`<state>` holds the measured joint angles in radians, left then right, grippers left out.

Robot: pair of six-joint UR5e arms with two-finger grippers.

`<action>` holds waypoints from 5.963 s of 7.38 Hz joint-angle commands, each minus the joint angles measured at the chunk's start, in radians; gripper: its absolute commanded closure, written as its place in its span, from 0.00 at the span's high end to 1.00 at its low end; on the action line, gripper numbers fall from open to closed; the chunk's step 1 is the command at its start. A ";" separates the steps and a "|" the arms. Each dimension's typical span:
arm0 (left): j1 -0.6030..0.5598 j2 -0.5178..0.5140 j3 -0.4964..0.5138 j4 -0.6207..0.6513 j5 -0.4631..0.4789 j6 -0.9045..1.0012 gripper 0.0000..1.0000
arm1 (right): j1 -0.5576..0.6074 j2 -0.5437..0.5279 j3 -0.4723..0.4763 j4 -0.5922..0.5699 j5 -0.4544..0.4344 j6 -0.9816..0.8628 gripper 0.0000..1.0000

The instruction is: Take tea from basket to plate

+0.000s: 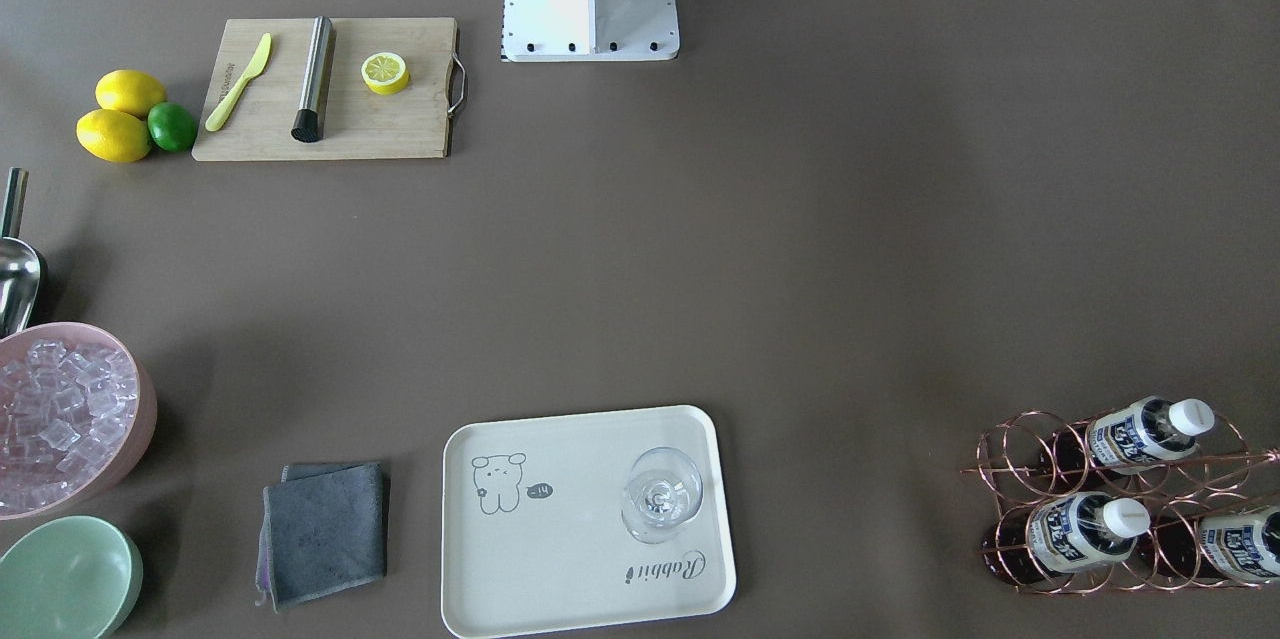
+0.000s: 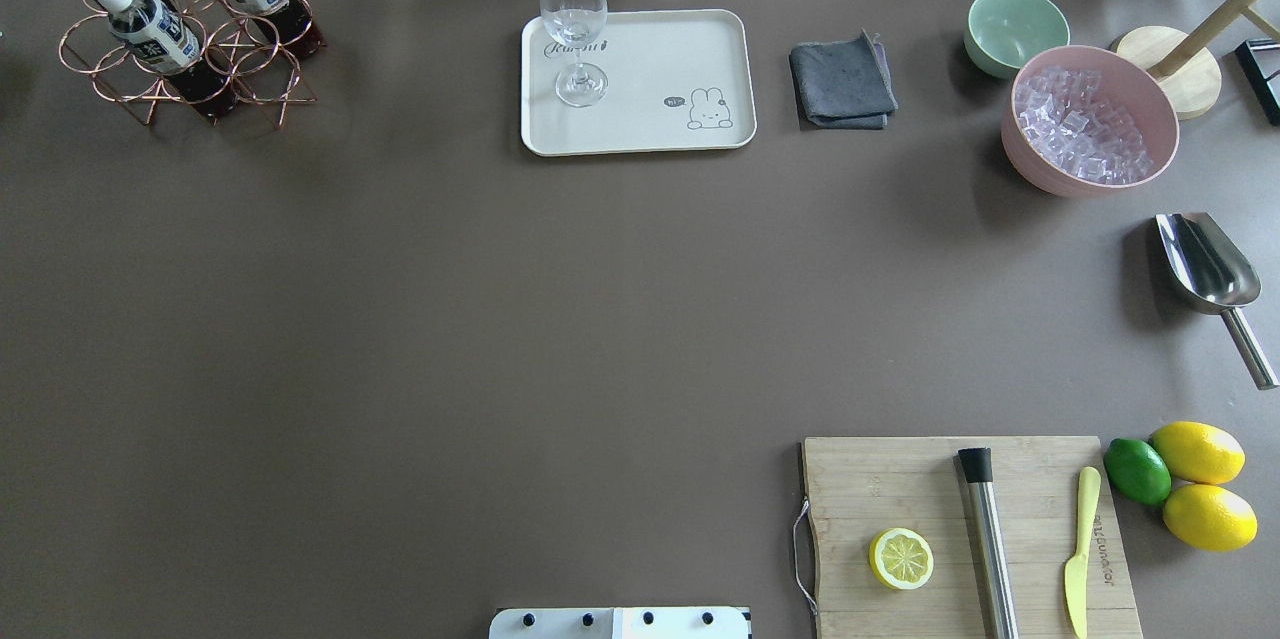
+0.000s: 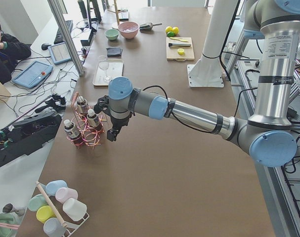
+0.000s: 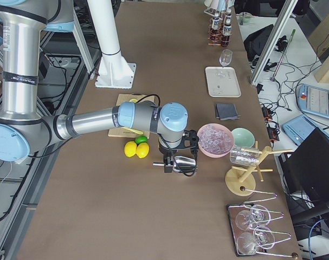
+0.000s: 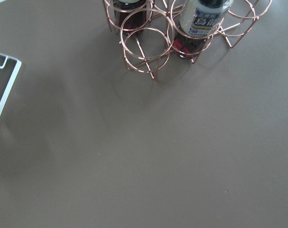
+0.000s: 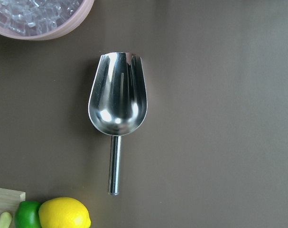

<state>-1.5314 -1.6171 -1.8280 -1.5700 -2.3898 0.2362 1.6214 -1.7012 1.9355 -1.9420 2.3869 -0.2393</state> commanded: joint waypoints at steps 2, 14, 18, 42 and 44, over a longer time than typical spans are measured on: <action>0.019 -0.151 0.067 0.025 0.078 0.344 0.99 | -0.001 -0.002 0.000 0.000 0.000 0.000 1.00; 0.088 -0.578 0.389 0.024 0.115 0.876 0.97 | 0.000 -0.003 0.000 0.000 0.000 -0.002 1.00; 0.096 -0.661 0.518 0.022 0.113 0.913 0.97 | 0.000 -0.005 0.000 0.002 0.002 0.000 1.00; 0.170 -0.426 -0.126 0.280 0.000 0.542 0.00 | 0.002 -0.015 0.006 0.005 0.002 -0.002 1.00; 0.236 -0.426 -0.160 0.277 0.001 0.511 0.00 | 0.002 -0.018 0.008 0.006 0.002 -0.003 1.00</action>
<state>-1.3512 -2.0445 -1.9540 -1.2920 -2.3898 0.7824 1.6230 -1.7166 1.9420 -1.9374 2.3884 -0.2409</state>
